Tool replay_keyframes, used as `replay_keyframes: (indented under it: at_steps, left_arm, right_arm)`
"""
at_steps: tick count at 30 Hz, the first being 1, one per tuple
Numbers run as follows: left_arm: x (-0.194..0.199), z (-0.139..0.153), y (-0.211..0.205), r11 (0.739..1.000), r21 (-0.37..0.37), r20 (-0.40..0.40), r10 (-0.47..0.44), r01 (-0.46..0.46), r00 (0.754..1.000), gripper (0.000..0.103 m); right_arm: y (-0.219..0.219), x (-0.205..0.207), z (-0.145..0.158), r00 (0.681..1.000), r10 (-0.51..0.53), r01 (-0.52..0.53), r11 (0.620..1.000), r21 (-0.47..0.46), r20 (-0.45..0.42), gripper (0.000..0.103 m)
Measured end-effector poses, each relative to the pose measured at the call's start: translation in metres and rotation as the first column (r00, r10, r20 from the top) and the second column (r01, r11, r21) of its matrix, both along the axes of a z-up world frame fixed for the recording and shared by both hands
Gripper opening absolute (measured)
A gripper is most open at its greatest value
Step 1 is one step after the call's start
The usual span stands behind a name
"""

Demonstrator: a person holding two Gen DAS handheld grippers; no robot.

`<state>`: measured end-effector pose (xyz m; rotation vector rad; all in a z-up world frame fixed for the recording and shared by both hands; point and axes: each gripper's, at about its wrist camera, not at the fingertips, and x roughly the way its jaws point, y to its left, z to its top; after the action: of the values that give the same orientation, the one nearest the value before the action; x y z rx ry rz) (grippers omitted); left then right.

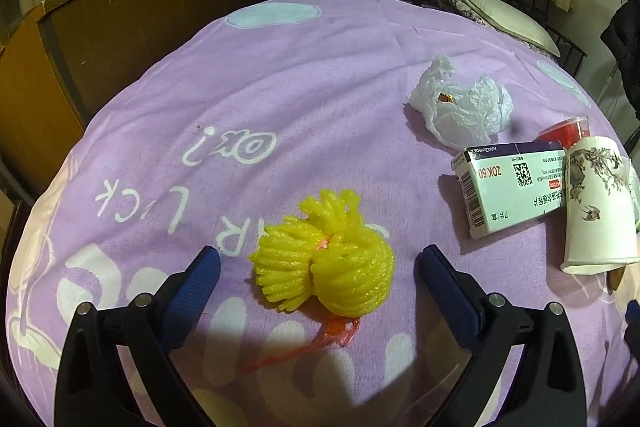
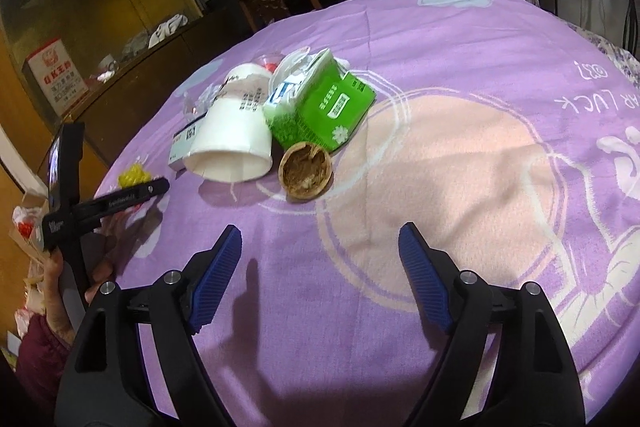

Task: Collect trash
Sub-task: 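Grasp the yellow mesh with the left tool while the right tool grasps the walnut shell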

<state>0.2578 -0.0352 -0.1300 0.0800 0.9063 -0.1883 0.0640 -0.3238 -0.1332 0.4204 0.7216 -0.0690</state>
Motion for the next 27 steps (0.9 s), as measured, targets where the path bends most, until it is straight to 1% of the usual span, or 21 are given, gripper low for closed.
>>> replay_keyframes:
  at_steps: [4, 6, 9, 10, 11, 13, 15, 16, 17, 18, 19, 20, 22, 23, 24, 25, 26, 27]
  left_arm:
    - [-0.001, 0.0, -0.001, 1.0, 0.003, 0.0, 0.001, -0.001, 1.0, 0.099]
    - [-0.001, 0.0, -0.001, 1.0, 0.003, 0.0, 0.001, -0.001, 1.0, 0.099]
    - [-0.001, 0.0, -0.001, 1.0, 0.003, -0.001, 0.001, -0.001, 1.0, 0.099]
    - [-0.001, 0.0, -0.001, 1.0, 0.003, -0.001, 0.001, -0.001, 1.0, 0.099]
    - [-0.001, 0.0, -0.001, 1.0, 0.003, -0.001, 0.001, -0.001, 1.0, 0.099]
    - [-0.001, 0.0, -0.001, 1.0, 0.002, 0.0, 0.001, -0.001, 1.0, 0.099]
    - [-0.001, 0.0, -0.001, 1.0, 0.001, 0.0, 0.001, -0.001, 1.0, 0.099]
    - [-0.001, 0.0, -0.001, 1.0, 0.002, -0.001, 0.001, -0.001, 1.0, 0.099]
    - [-0.001, 0.0, -0.001, 1.0, 0.003, 0.0, 0.001, -0.001, 1.0, 0.099]
    - [-0.001, 0.0, -0.001, 1.0, 0.003, 0.0, 0.001, -0.001, 1.0, 0.099]
    - [-0.001, 0.0, -0.001, 1.0, 0.003, 0.0, 0.001, -0.001, 1.0, 0.099]
    - [-0.001, 0.0, -0.001, 1.0, 0.002, 0.0, 0.001, -0.001, 1.0, 0.098]
    - [-0.002, 0.0, -0.001, 1.0, -0.003, 0.004, 0.001, -0.001, 1.0, 0.098]
    - [-0.003, 0.001, 0.0, 1.0, -0.011, 0.009, 0.001, 0.0, 1.0, 0.095]
    - [-0.005, 0.002, 0.001, 1.0, -0.017, 0.015, 0.001, 0.0, 1.0, 0.092]
    - [-0.007, 0.003, 0.002, 1.0, -0.028, 0.027, -0.001, 0.002, 1.0, 0.083]
    - [-0.01, 0.005, 0.002, 0.999, -0.042, 0.038, -0.009, 0.011, 0.999, 0.072]
    - [-0.012, 0.007, 0.002, 0.998, -0.053, 0.046, -0.017, 0.02, 0.999, 0.066]
  right_arm:
    - [-0.006, 0.018, 0.006, 0.999, -0.033, 0.033, 0.999, 0.018, 0.02, 0.078]
    - [-0.008, 0.026, 0.013, 0.997, -0.064, 0.064, 0.998, 0.004, 0.043, 0.078]
    - [-0.001, 0.032, 0.02, 0.997, -0.033, 0.034, 0.999, -0.009, 0.064, 0.078]
    - [0.005, 0.034, 0.021, 0.998, -0.006, 0.008, 1.0, -0.022, 0.065, 0.078]
    - [0.013, 0.036, 0.02, 0.998, 0.019, -0.016, 0.998, -0.057, 0.058, 0.078]
    - [0.019, 0.038, 0.016, 0.999, 0.018, -0.014, 0.994, -0.106, 0.039, 0.078]
    - [0.013, 0.04, 0.012, 1.0, 0.017, -0.016, 0.998, -0.068, 0.02, 0.078]
    - [0.007, 0.04, 0.01, 1.0, 0.001, -0.001, 0.999, -0.041, 0.017, 0.078]
    - [0.001, 0.041, 0.007, 1.0, -0.02, 0.02, 1.0, -0.016, 0.004, 0.076]
    - [-0.002, 0.043, 0.004, 1.0, -0.027, 0.027, 1.0, 0.002, -0.009, 0.07]
    - [-0.005, 0.046, 0.001, 0.999, -0.033, 0.034, 0.999, 0.016, -0.029, 0.068]
    - [-0.005, 0.049, -0.001, 0.999, -0.038, 0.039, 0.999, 0.012, -0.037, 0.064]
    - [0.0, 0.054, -0.001, 0.999, -0.022, 0.022, 1.0, -0.01, -0.039, 0.049]
    - [0.004, 0.056, -0.002, 0.999, 0.001, -0.002, 1.0, -0.014, -0.049, 0.032]
    - [0.006, 0.057, -0.002, 0.999, 0.003, -0.004, 1.0, -0.025, -0.052, 0.032]
    - [0.007, 0.056, -0.001, 0.999, 0.002, -0.003, 1.0, -0.027, -0.044, 0.032]
    - [0.007, 0.055, 0.0, 0.999, 0.002, -0.003, 1.0, -0.026, -0.032, 0.032]
    - [0.007, 0.055, 0.0, 1.0, 0.0, 0.0, 1.0, -0.025, -0.027, 0.032]
